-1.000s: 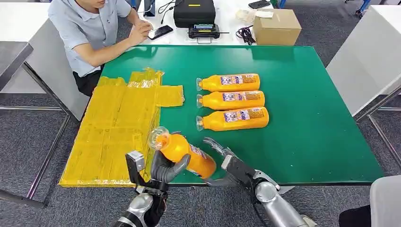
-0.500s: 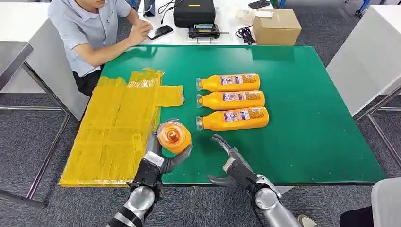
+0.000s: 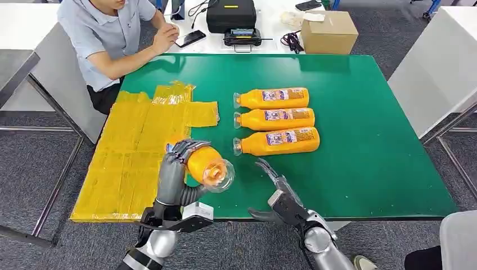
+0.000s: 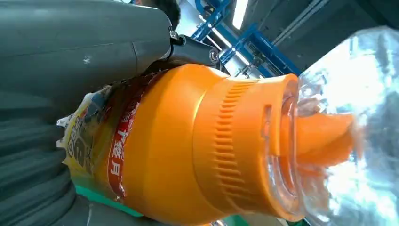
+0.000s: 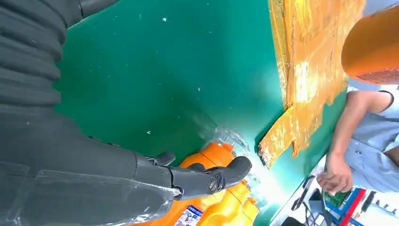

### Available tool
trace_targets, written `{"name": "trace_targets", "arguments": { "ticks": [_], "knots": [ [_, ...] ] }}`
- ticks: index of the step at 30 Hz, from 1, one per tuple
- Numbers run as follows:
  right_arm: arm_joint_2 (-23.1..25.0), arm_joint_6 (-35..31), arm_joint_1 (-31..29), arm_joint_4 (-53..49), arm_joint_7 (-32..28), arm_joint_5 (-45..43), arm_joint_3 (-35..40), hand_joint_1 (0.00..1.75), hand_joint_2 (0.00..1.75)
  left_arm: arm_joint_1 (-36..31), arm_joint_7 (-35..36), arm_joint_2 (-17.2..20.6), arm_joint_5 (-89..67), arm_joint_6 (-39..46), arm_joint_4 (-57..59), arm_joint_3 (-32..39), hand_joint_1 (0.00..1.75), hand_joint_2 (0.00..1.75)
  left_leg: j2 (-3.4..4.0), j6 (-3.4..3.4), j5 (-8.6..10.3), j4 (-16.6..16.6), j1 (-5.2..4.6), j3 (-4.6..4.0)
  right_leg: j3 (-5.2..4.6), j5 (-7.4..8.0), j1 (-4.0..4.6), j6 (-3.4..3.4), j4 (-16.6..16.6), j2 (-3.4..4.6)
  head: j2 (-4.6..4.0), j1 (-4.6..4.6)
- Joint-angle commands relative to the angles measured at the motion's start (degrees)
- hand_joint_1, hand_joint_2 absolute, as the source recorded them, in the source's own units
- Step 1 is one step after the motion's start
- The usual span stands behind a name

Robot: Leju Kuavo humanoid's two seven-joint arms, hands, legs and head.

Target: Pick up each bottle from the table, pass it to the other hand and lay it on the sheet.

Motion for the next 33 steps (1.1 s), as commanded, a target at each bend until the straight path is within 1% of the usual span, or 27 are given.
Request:
{"name": "trace_targets", "arguments": {
  "ticks": [1,2,3,5,6,7,10,13,17,18,19,20,21,23,27,31,33],
  "knots": [
    [0.50,1.73,-2.77,3.63,-0.79,-0.28,-1.33,0.00,1.75,-5.44,11.94,0.49,-27.65,-0.15,10.30,8.64,1.75,1.75,0.04,-0.11,-0.04,-0.05,0.05,0.20,0.20,-0.04,0.06,-0.14,-0.05,0.01,0.00,0.02],
    [0.50,1.88,-3.06,3.83,-0.85,-0.30,-1.24,0.00,1.75,-6.20,12.35,0.07,-29.81,-0.15,11.69,10.76,1.75,1.75,0.13,-0.15,-0.06,-0.05,0.09,0.28,0.25,-0.03,0.10,-0.19,-0.06,0.08,0.00,0.02],
    [0.42,2.21,-3.29,3.83,-0.94,-0.39,-1.06,0.00,1.75,-7.65,15.20,0.76,-34.74,-0.15,13.75,10.70,1.75,1.75,0.13,-0.11,-0.03,-0.03,0.05,0.17,0.14,0.00,0.06,-0.14,-0.03,0.10,0.00,0.04],
    [0.33,2.53,-3.36,3.54,-0.84,-0.52,-0.99,0.00,1.75,-10.27,19.77,2.27,-37.97,-0.15,18.83,9.35,1.75,1.75,0.21,-0.16,-0.08,-0.02,0.10,0.24,0.21,-0.01,0.11,-0.20,-0.05,0.16,0.00,0.02],
    [0.37,2.54,-3.35,3.44,-0.82,-0.54,-1.00,0.00,1.75,-10.87,20.21,2.46,-36.83,-0.15,19.97,9.27,1.75,1.75,0.08,-0.11,-0.01,-0.04,0.04,0.15,0.14,0.00,0.05,-0.14,-0.04,0.05,0.00,0.02],
    [0.46,2.73,-3.36,3.40,-0.76,-0.63,-0.96,0.00,1.75,-11.76,22.22,3.25,-39.08,-0.15,21.45,8.74,1.75,1.75,0.06,-0.16,-0.02,-0.04,0.08,0.22,0.22,-0.01,0.10,-0.19,-0.04,0.01,0.00,0.02],
    [0.66,3.02,-3.33,3.22,-0.69,-0.92,-0.58,0.00,1.75,-14.08,26.07,4.82,-40.78,-0.15,26.33,7.92,1.75,1.75,0.09,-0.16,-0.03,-0.02,0.09,0.23,0.21,-0.02,0.10,-0.20,-0.02,0.05,0.00,0.02],
    [0.66,3.02,-3.33,3.22,-0.69,-0.92,-0.58,0.00,1.75,-14.08,26.07,4.82,-40.78,-0.15,26.33,7.92,1.75,1.75,0.17,-0.18,-0.08,-0.05,0.12,0.32,0.30,-0.03,0.13,-0.22,-0.06,0.13,0.00,0.04],
    [0.66,3.02,-3.33,3.22,-0.69,-0.92,-0.58,0.00,1.75,-14.08,26.07,4.82,-40.78,-0.15,26.33,7.92,1.75,1.75,0.07,-0.10,-0.04,-0.02,0.07,0.15,0.14,-0.03,0.07,-0.13,-0.01,0.05,0.00,0.02],
    [0.54,3.06,-3.05,2.87,-0.68,-1.03,-0.63,0.00,1.75,-15.36,27.21,4.80,-41.43,-0.15,29.75,7.60,1.75,1.75,0.11,-0.14,-0.09,0.01,0.10,0.23,0.22,-0.07,0.11,-0.18,0.01,0.08,0.00,0.02],
    [0.50,3.11,-2.90,2.64,-0.66,-1.12,-0.73,0.00,1.75,-16.18,26.98,4.54,-39.85,-0.15,31.40,7.64,1.75,1.75,0.11,-0.10,-0.05,-0.01,0.08,0.14,0.14,-0.02,0.08,-0.14,-0.02,0.08,0.00,0.02],
    [0.49,3.15,-2.83,2.54,-0.64,-1.14,-0.73,0.00,1.75,-16.68,27.22,4.67,-39.73,-0.15,32.31,7.63,1.75,1.75,0.09,-0.15,-0.08,-0.01,0.10,0.24,0.25,-0.06,0.11,-0.19,-0.02,0.06,0.00,0.02],
    [0.51,3.46,-2.78,2.45,-0.47,-1.27,-0.73,0.00,1.75,-18.17,28.15,4.99,-39.99,-0.15,35.09,7.03,1.75,1.75,0.01,-0.09,-0.01,-0.02,0.05,0.11,0.12,-0.02,0.05,-0.12,-0.01,-0.02,0.00,0.02],
    [0.77,3.68,-3.17,2.92,-0.28,-1.20,-0.60,0.00,1.75,-20.97,29.00,5.35,-38.32,-2.74,40.19,6.84,1.75,1.75,0.04,-0.17,-0.07,0.03,0.11,0.22,0.24,-0.07,0.12,-0.21,0.02,0.00,0.00,0.04],
    [1.17,3.67,-3.74,2.88,-0.38,-1.34,-0.72,0.00,1.75,-23.15,29.15,5.38,-36.23,-4.80,44.72,7.50,1.75,1.75,0.09,-0.18,-0.03,0.04,0.13,0.15,0.16,-0.01,0.14,-0.22,0.02,0.05,0.00,0.02],
    [1.18,3.70,-3.75,2.84,-0.37,-1.38,-0.76,0.00,1.75,-23.27,29.14,5.27,-35.89,-5.22,45.09,7.66,1.75,1.75,0.14,-0.15,-0.07,0.03,0.10,0.17,0.16,-0.04,0.11,-0.19,0.03,0.10,0.00,0.00],
    [1.29,3.98,-3.76,2.75,-0.21,-1.74,-1.10,0.00,1.75,-23.76,28.74,4.96,-34.37,-7.40,46.34,8.13,1.75,1.75,0.12,-0.15,-0.09,0.04,0.12,0.18,0.18,-0.08,0.12,-0.19,0.05,0.07,0.00,0.02]
  ]
}}
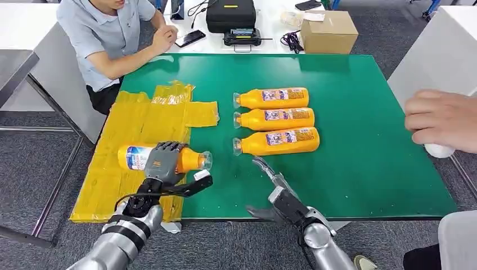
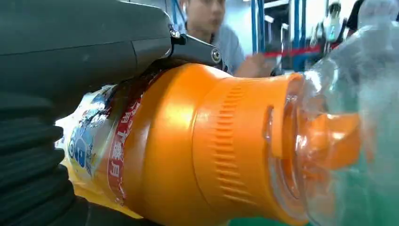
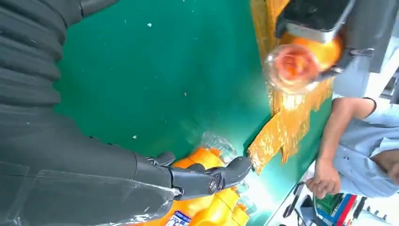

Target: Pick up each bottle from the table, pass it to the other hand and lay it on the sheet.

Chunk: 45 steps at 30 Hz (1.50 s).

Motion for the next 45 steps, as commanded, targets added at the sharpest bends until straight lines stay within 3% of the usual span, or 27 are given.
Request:
{"name": "trace_targets", "arguments": {
  "ticks": [1,7,8,9,19,27,31,45],
  "knots": [
    [0.64,0.47,-2.50,2.56,0.47,-0.46,-0.64,0.00,1.75,-6.46,-0.04,0.87,2.34,-5.43,12.24,0.49,1.75,1.75,0.11,-0.12,-0.11,0.02,0.09,0.19,0.19,-0.07,0.10,-0.16,-0.03,0.08,0.00,0.00],
    [1.33,0.99,-3.37,4.47,0.66,-0.35,-0.51,0.00,1.75,-8.34,2.98,1.76,1.82,-6.17,16.27,0.21,1.69,1.75,0.17,-0.14,-0.07,0.01,0.08,0.19,0.17,-0.01,0.09,-0.17,-0.01,0.14,0.00,0.00],
    [1.41,0.89,-3.48,4.52,0.63,-0.35,-0.56,0.00,1.75,-8.55,3.33,1.93,1.55,-5.89,16.71,0.16,0.38,1.75,0.24,-0.19,-0.10,0.02,0.12,0.27,0.23,-0.02,0.13,-0.23,0.00,0.19,0.00,0.00],
    [1.39,0.81,-3.49,4.47,0.62,-0.34,-0.61,0.00,1.75,-8.67,3.53,2.01,1.21,-5.72,16.94,-0.08,0.00,1.75,0.22,-0.13,-0.06,-0.01,0.06,0.20,0.16,0.01,0.07,-0.16,-0.02,0.18,0.00,0.00],
    [1.04,1.43,-4.74,5.54,0.85,-0.51,-1.83,0.00,1.75,-10.80,2.12,0.80,4.32,-19.77,19.73,1.47,0.00,1.75,0.14,-0.14,-0.05,0.02,0.08,0.33,0.32,-0.02,0.09,-0.17,0.03,0.12,0.00,0.00],
    [0.88,1.37,-4.41,5.88,0.54,0.09,-2.57,0.00,1.75,-9.83,1.51,1.42,5.61,-18.85,20.31,2.41,0.00,1.75,0.21,-0.18,-0.03,-0.09,0.05,0.57,0.52,0.00,0.07,-0.22,-0.04,0.18,0.00,0.00],
    [0.89,1.02,-3.64,6.07,-0.16,0.39,-3.34,0.00,1.75,-9.22,-0.81,0.84,5.48,-12.62,18.64,2.01,0.00,1.75,0.30,-0.29,-0.12,0.00,0.17,0.66,0.60,-0.04,0.20,-0.36,0.01,0.24,0.00,0.00],
    [0.92,1.00,-3.47,5.95,-0.24,0.42,-3.36,0.00,1.75,-9.48,-0.38,0.44,5.36,-12.94,18.55,1.86,0.00,1.75,0.03,-0.10,0.02,-0.03,0.04,0.52,0.47,-0.01,0.04,-0.11,0.01,0.01,0.00,0.02]
  ]
}}
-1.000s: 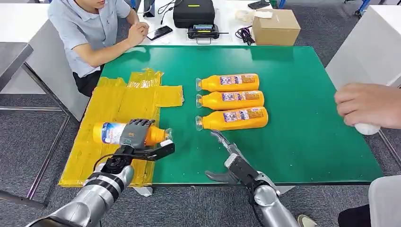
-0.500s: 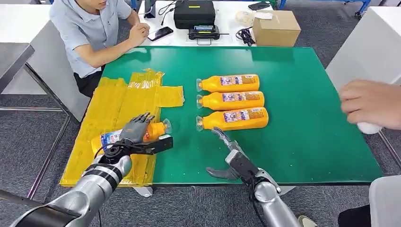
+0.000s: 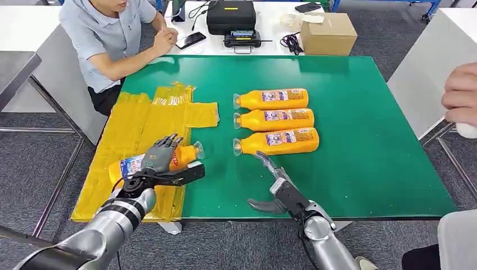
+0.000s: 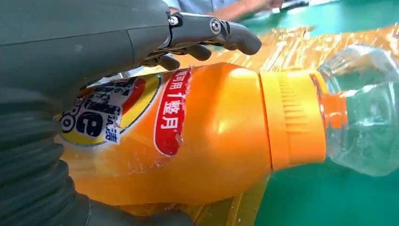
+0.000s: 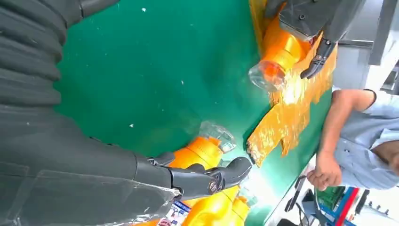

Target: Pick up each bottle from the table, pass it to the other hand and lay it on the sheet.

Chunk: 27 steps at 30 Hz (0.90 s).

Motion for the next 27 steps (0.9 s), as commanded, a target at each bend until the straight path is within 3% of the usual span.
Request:
{"name": "trace_targets", "arguments": {
  "ticks": [1,3,7,11,17,22,27],
  "knots": [
    [0.05,-0.14,-0.92,2.94,-0.19,0.04,-1.18,0.00,1.75,0.63,-0.20,-0.08,-0.17,0.21,2.77,0.42,0.00,1.75,0.07,-0.08,-0.03,-0.02,0.04,0.08,0.07,0.00,0.05,-0.11,-0.05,0.04,0.00,0.02],
    [0.35,-0.67,-0.15,2.97,-1.28,0.21,-1.26,0.00,1.75,2.01,-6.51,-2.84,1.80,12.56,-3.96,-1.71,0.00,1.75,0.13,-0.13,-0.07,-0.01,0.08,0.13,0.13,-0.02,0.09,-0.17,-0.05,0.09,0.00,0.02],
    [0.53,-0.90,-0.76,3.91,-1.72,-0.02,-0.17,0.00,1.75,3.13,-5.78,-2.27,1.36,17.38,-6.33,-3.02,0.00,1.75,-0.06,-0.13,-0.04,0.00,0.08,0.06,0.11,-0.05,0.09,-0.17,-0.05,-0.10,0.00,0.02],
    [-0.08,-1.72,-0.21,3.66,-1.79,-0.39,0.29,0.00,1.75,8.02,-8.90,-2.20,-2.18,17.38,-16.37,0.92,0.00,1.75,0.15,-0.08,-0.05,-0.01,0.04,-0.09,-0.07,-0.01,0.05,-0.10,-0.04,0.11,0.00,0.02],
    [-0.10,-2.96,0.20,2.61,-2.93,-0.57,-0.62,0.00,1.75,9.27,-11.66,-3.42,-3.96,17.38,-21.02,1.74,0.00,1.75,0.06,-0.08,-0.05,0.01,0.05,-0.19,-0.17,-0.02,0.06,-0.10,-0.03,0.03,0.00,0.02],
    [2.53,-5.46,1.33,-1.24,-4.31,-3.37,-4.01,0.00,1.75,13.66,-16.53,-5.67,-4.50,17.38,-33.81,4.22,0.00,1.75,0.08,-0.14,-0.11,0.11,0.10,-0.22,-0.19,-0.08,0.12,-0.18,0.05,0.03,0.00,0.00],
    [5.33,-8.63,3.90,-6.20,-3.81,-6.31,-6.77,0.00,1.75,15.26,-21.53,-8.03,2.75,17.38,-33.46,4.78,0.00,1.75,0.06,-0.10,-0.07,0.02,0.03,-0.23,-0.21,-0.07,0.04,-0.12,0.01,0.02,0.00,0.02]
  ]
}}
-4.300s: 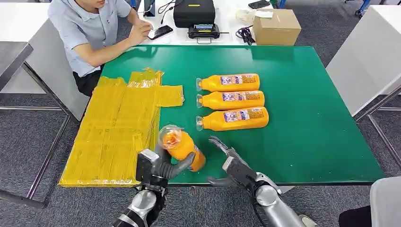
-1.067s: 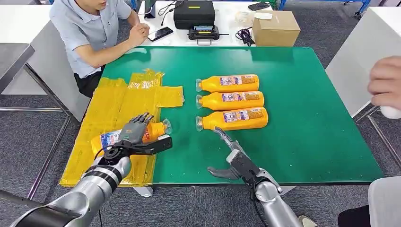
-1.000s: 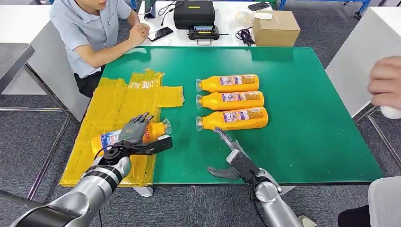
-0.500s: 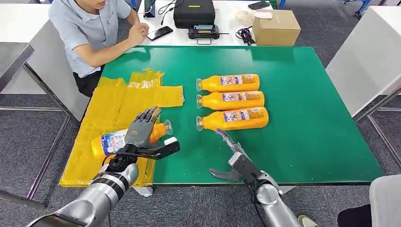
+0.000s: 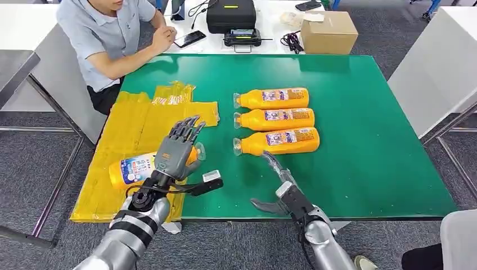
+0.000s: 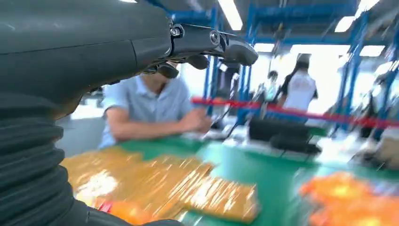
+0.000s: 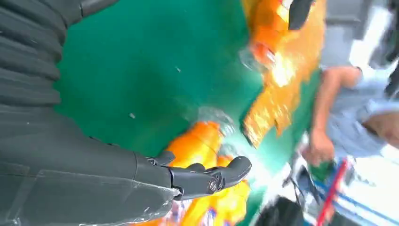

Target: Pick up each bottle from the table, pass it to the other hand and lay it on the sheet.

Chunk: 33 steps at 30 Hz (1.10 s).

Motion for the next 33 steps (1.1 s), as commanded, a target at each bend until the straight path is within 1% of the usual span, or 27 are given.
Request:
{"name": "trace_targets", "arguments": {
  "ticks": [1,2,3,4,5,6,7,8,10,12,14,15,16,17,19,20,21,22,23,24,25,26,28,29,30,32,33],
  "knots": [
    [4.83,-2.01,2.25,-5.78,0.92,-5.78,-6.00,0.00,1.75,2.27,-8.49,-4.00,13.82,-0.28,-4.47,2.51,0.00,1.75,0.12,-0.16,-0.14,0.06,0.11,0.14,0.12,-0.10,0.13,-0.20,0.04,0.07,0.00,-0.02],
    [5.95,-3.08,2.96,-6.69,0.69,-7.52,-7.37,0.00,1.75,1.68,-10.42,-3.93,21.53,-0.28,-2.21,0.11,0.00,1.75,-0.03,-0.10,-0.06,0.01,0.05,0.06,0.06,-0.07,0.06,-0.13,0.01,-0.06,0.00,0.00],
    [5.97,-4.31,3.56,-8.37,-0.98,-7.09,-7.12,0.00,1.75,2.55,-13.99,-3.73,33.70,-4.34,-4.26,-3.53,0.00,1.75,0.01,-0.16,-0.12,0.04,0.10,0.16,0.16,-0.12,0.11,-0.20,0.03,-0.04,0.00,0.00],
    [6.54,-4.85,4.12,-9.06,2.02,-8.83,-7.74,0.00,1.75,4.08,-14.29,-3.94,42.45,-7.56,-6.90,-5.19,0.00,1.75,0.05,-0.18,-0.14,0.05,0.12,0.19,0.16,-0.12,0.13,-0.23,0.04,0.00,0.00,-0.04],
    [6.80,-6.04,4.62,-9.67,5.06,-9.63,-7.87,0.00,0.00,5.46,-14.54,-3.43,47.89,-8.51,-9.20,-7.07,0.00,1.75,-0.02,-0.18,-0.13,0.07,0.11,0.16,0.16,-0.14,0.13,-0.23,0.04,-0.08,0.00,0.00],
    [7.57,-8.93,5.05,-10.28,9.19,-11.09,-8.02,0.00,0.00,7.61,-16.23,-2.85,54.19,-7.52,-12.30,-9.13,0.00,1.75,-0.04,-0.10,-0.06,0.03,0.05,0.01,-0.01,-0.07,0.06,-0.13,0.02,-0.07,0.00,-0.02],
    [7.39,-14.32,4.82,-9.92,10.90,-8.28,-7.33,0.00,0.00,9.01,-19.59,-3.11,57.13,-3.79,-14.47,-9.83,0.00,1.75,0.00,-0.15,-0.12,0.05,0.09,0.11,0.08,-0.11,0.11,-0.19,0.02,-0.05,0.00,-0.02],
    [7.40,-17.51,4.16,-9.43,11.67,-7.10,-5.66,0.00,0.00,10.11,-21.15,-2.55,58.97,-1.06,-16.10,-12.05,0.00,1.75,0.09,-0.15,-0.17,0.05,0.08,0.15,0.10,-0.14,0.10,-0.19,0.02,0.04,0.00,-0.02],
    [7.43,-17.81,3.84,-9.19,11.76,-7.23,-5.36,0.00,0.00,10.43,-21.08,-2.38,59.17,-0.80,-16.62,-12.56,0.00,1.75,0.23,-0.14,-0.19,0.06,0.08,0.15,0.06,-0.12,0.09,-0.18,0.04,0.16,0.00,-0.04],
    [7.31,-18.10,3.55,-8.82,11.80,-7.42,-5.10,0.00,0.00,10.19,-20.73,-2.12,59.45,-0.50,-16.69,-13.04,0.00,1.75,0.12,-0.15,-0.17,0.06,0.11,0.11,0.08,-0.11,0.12,-0.19,0.01,0.06,0.00,-0.04],
    [6.96,-18.35,3.49,-8.72,11.75,-7.74,-4.84,0.00,0.00,9.51,-20.43,-1.72,60.12,-0.28,-16.11,-13.32,0.00,1.75,0.07,-0.06,-0.05,-0.01,0.02,-0.06,-0.10,-0.02,0.03,-0.08,-0.02,0.05,0.00,0.00],
    [6.78,-19.30,3.56,-9.22,10.35,-7.66,-4.65,0.00,0.00,9.83,-21.23,-2.08,62.89,-1.34,-16.84,-13.20,0.00,1.75,0.13,-0.13,-0.11,0.03,0.08,0.05,0.02,-0.06,0.09,-0.16,0.00,0.08,0.00,-0.02],
    [6.36,-19.71,3.61,-9.53,9.60,-7.81,-4.22,0.00,1.75,10.10,-22.02,-2.28,65.98,-2.31,-17.31,-13.78,0.00,1.75,0.18,-0.16,-0.14,0.02,0.10,0.13,0.07,-0.08,0.11,-0.20,0.00,0.12,0.00,-0.02],
    [6.27,-21.94,3.97,-10.82,8.19,-6.94,-4.45,0.00,1.75,11.03,-22.11,-3.25,71.14,-3.85,-18.54,-14.07,0.00,1.75,0.19,-0.17,-0.16,0.07,0.11,0.11,0.06,-0.09,0.13,-0.22,0.04,0.13,0.00,-0.02],
    [5.89,-26.02,4.35,-12.13,8.11,-4.41,-5.01,0.00,1.75,11.06,-19.93,-2.69,77.21,-6.22,-18.69,-16.31,0.00,1.75,0.06,-0.15,-0.12,0.05,0.09,0.04,0.02,-0.08,0.10,-0.19,0.00,0.00,0.00,0.00],
    [5.33,-30.38,5.03,-13.57,7.11,-0.97,-5.97,0.00,1.75,10.81,-16.59,-1.87,82.18,-10.45,-17.92,-18.11,0.00,1.75,0.03,-0.13,-0.11,0.05,0.08,0.02,0.01,-0.09,0.10,-0.18,0.01,-0.01,0.00,-0.02],
    [4.19,-32.43,5.18,-13.82,6.67,3.05,-5.42,0.00,1.75,10.56,-16.69,-1.63,82.95,-10.10,-17.11,-18.72,0.00,1.75,0.01,-0.10,-0.09,0.03,0.05,-0.01,-0.04,-0.07,0.07,-0.14,0.00,-0.02,0.00,-0.02],
    [3.05,-32.99,5.04,-13.56,6.87,6.20,-4.59,0.00,1.75,10.50,-17.44,-1.64,83.25,-9.44,-16.71,-18.73,0.00,1.75,-0.01,-0.08,-0.07,-0.01,0.04,0.04,0.01,-0.07,0.05,-0.12,-0.04,-0.05,0.00,-0.02],
    [0.59,-35.05,4.69,-12.04,7.43,14.36,-2.89,0.00,1.75,11.07,-18.19,-1.90,84.04,-9.72,-16.92,-18.34,0.00,1.75,-0.02,-0.06,-0.04,-0.03,0.02,0.01,-0.03,-0.05,0.03,-0.09,-0.05,-0.06,0.00,-0.02],
    [-1.00,-34.67,4.44,-10.72,8.48,18.35,-1.74,0.00,1.75,11.40,-18.21,-1.57,84.02,-10.06,-17.42,-18.50,0.00,1.75,-0.05,-0.10,-0.09,-0.03,0.07,0.14,0.14,-0.09,0.08,-0.14,-0.11,-0.10,0.00,-0.02],
    [-2.27,-35.75,4.17,-9.21,9.93,23.49,-0.91,0.00,1.75,11.95,-18.05,-1.23,84.03,-10.77,-18.27,-18.58,0.00,1.75,-0.05,-0.09,-0.08,-0.03,0.06,0.10,0.10,-0.06,0.07,-0.12,-0.10,-0.08,0.00,-0.02],
    [-3.04,-35.48,3.75,-7.74,10.33,24.85,-0.60,0.00,1.75,12.31,-17.63,-0.81,83.93,-11.51,-18.87,-18.72,0.00,1.75,0.02,-0.10,-0.11,-0.06,0.09,0.18,0.19,-0.06,0.11,-0.15,-0.16,-0.01,0.00,-0.04],
    [-3.91,-33.76,2.47,-5.20,10.61,24.79,-0.75,0.00,1.75,13.49,-16.22,0.07,84.61,-14.57,-20.59,-18.62,0.00,1.75,0.14,-0.10,-0.15,-0.07,0.08,0.25,0.25,-0.06,0.10,-0.15,-0.18,0.09,0.00,0.00],
    [-4.91,-33.72,1.83,-4.42,11.56,27.50,-0.13,0.00,1.75,14.22,-16.21,0.21,84.36,-15.69,-21.46,-18.37,0.00,1.75,0.20,-0.09,-0.11,-0.08,0.06,0.19,0.15,-0.02,0.07,-0.13,-0.15,0.15,0.00,0.00],
    [-5.44,-33.26,1.47,-4.10,12.28,28.53,0.12,0.00,1.75,14.52,-16.31,0.20,84.02,-15.95,-21.84,-18.32,0.00,1.75,0.19,-0.12,-0.13,-0.07,0.06,0.23,0.19,-0.05,0.09,-0.17,-0.13,0.13,0.00,-0.02],
    [-6.29,-32.46,0.78,-3.69,13.39,30.31,0.54,0.00,1.75,14.72,-15.73,0.06,82.53,-15.52,-21.95,-18.55,0.00,1.75,0.09,-0.07,-0.07,-0.05,0.02,0.02,0.01,0.00,0.03,-0.11,-0.10,0.07,0.00,-0.02],
    [-6.69,-32.72,0.54,-3.59,14.17,31.77,0.74,0.00,1.75,14.67,-15.52,-0.06,82.18,-15.33,-21.82,-18.61,0.00,1.75,0.15,-0.11,-0.11,-0.05,0.03,0.10,0.08,-0.01,0.06,-0.15,-0.11,0.12,0.00,-0.02]
  ]
}}
